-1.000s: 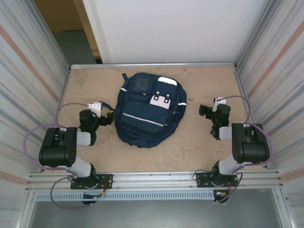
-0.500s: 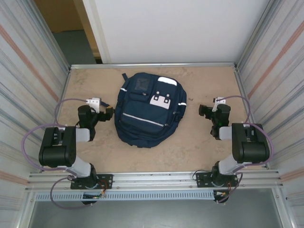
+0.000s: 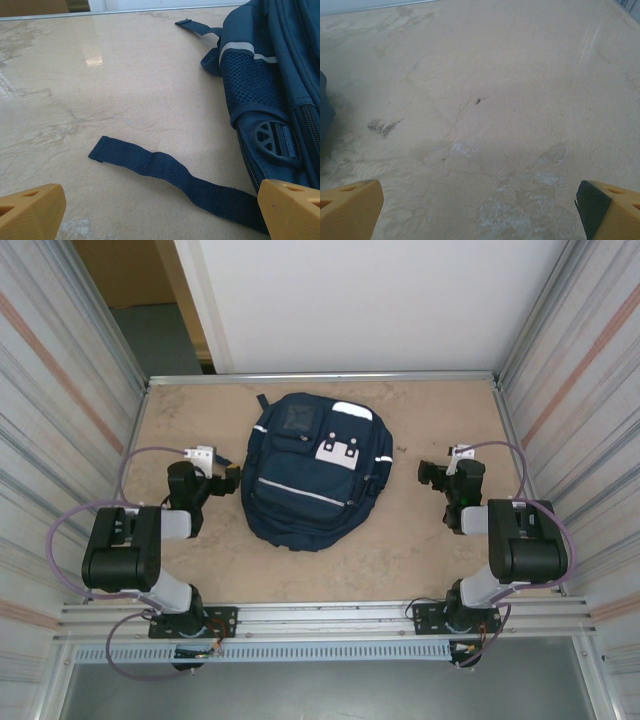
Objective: Pack books, pencil case, and school supplies into a backpack
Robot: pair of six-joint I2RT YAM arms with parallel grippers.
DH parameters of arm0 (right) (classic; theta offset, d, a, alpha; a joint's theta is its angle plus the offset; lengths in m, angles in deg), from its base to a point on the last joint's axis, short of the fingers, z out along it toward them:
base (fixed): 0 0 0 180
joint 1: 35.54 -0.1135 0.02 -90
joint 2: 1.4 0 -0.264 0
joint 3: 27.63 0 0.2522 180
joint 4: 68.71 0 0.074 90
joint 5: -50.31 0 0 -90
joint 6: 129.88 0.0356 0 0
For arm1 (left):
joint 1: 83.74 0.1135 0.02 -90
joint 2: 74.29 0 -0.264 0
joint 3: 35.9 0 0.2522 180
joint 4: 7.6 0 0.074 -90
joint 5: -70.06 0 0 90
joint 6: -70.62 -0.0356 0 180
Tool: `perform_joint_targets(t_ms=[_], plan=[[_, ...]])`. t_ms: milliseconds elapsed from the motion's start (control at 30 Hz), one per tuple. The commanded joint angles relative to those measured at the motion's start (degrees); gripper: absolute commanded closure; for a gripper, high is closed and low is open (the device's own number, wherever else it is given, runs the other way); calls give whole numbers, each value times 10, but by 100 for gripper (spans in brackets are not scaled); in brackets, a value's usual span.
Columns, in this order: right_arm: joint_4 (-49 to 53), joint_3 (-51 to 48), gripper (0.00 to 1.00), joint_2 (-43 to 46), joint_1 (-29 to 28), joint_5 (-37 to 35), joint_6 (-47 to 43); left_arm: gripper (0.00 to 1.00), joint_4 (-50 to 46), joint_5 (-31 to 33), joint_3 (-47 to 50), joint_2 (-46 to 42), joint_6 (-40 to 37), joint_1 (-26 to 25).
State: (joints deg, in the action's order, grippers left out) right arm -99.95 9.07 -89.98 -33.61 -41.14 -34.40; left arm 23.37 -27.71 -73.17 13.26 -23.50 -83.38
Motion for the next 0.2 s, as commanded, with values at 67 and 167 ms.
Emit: perform_joint_targets(t_ms=[67, 167], plan=[[-9, 4, 1, 2, -3, 0, -10, 1, 4, 7, -1, -9, -5, 0], [-7, 6, 1, 2, 6, 17, -5, 1, 4, 7, -1, -8, -5, -1]])
